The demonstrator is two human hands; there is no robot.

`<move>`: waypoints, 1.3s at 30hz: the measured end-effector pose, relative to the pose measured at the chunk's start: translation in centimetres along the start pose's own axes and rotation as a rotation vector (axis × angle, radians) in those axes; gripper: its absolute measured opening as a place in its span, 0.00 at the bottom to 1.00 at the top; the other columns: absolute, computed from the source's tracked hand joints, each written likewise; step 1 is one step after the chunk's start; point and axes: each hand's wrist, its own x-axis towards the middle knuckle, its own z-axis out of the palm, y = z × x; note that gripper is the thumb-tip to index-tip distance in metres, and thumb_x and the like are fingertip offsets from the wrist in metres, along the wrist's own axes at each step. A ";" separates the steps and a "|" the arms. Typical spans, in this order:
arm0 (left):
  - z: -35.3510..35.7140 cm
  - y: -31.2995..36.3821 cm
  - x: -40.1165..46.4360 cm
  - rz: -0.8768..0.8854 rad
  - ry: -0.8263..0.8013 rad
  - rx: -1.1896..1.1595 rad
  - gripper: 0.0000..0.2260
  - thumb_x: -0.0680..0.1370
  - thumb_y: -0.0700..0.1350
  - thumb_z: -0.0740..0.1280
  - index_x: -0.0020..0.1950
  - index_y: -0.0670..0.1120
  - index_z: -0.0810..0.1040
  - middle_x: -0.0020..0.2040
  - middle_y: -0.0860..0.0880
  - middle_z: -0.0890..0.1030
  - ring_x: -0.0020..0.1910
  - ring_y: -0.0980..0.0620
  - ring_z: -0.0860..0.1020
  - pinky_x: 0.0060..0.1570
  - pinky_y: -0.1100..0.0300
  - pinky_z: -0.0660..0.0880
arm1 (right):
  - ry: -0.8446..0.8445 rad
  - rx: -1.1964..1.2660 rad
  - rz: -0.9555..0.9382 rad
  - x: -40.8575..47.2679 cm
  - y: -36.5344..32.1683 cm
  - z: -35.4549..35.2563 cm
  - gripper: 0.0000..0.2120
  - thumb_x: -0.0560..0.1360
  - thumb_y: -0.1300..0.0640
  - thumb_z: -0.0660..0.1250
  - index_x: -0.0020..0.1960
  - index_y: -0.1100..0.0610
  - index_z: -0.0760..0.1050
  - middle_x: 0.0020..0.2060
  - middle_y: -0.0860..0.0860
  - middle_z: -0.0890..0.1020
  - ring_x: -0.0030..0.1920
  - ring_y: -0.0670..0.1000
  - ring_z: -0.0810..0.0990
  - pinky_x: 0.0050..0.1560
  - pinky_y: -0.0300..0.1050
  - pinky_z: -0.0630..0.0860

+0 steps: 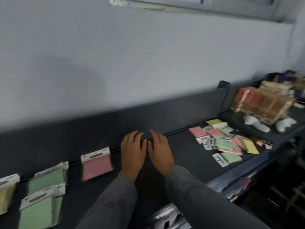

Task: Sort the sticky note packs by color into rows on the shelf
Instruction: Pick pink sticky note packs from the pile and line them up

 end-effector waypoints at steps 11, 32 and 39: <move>13.3 19.4 2.0 0.233 -0.199 -0.145 0.16 0.79 0.53 0.66 0.63 0.47 0.80 0.63 0.47 0.79 0.63 0.44 0.76 0.62 0.47 0.73 | 0.093 -0.159 0.331 -0.1 17.8 -15.8 0.26 0.78 0.58 0.63 0.75 0.57 0.65 0.69 0.58 0.72 0.68 0.59 0.68 0.70 0.54 0.67; 26.8 33.6 7.3 0.178 -1.077 0.515 0.32 0.73 0.64 0.65 0.74 0.52 0.69 0.71 0.43 0.69 0.72 0.37 0.65 0.70 0.36 0.60 | -0.356 -0.185 0.487 3.0 42.8 -25.3 0.35 0.67 0.35 0.72 0.70 0.48 0.72 0.67 0.53 0.74 0.67 0.57 0.70 0.67 0.53 0.69; 26.1 34.1 7.2 0.202 -1.043 0.524 0.26 0.73 0.60 0.69 0.66 0.48 0.75 0.65 0.45 0.77 0.66 0.40 0.74 0.64 0.44 0.69 | -0.380 -0.211 0.406 4.5 43.0 -23.4 0.23 0.67 0.36 0.68 0.59 0.46 0.75 0.54 0.50 0.79 0.57 0.56 0.75 0.54 0.47 0.72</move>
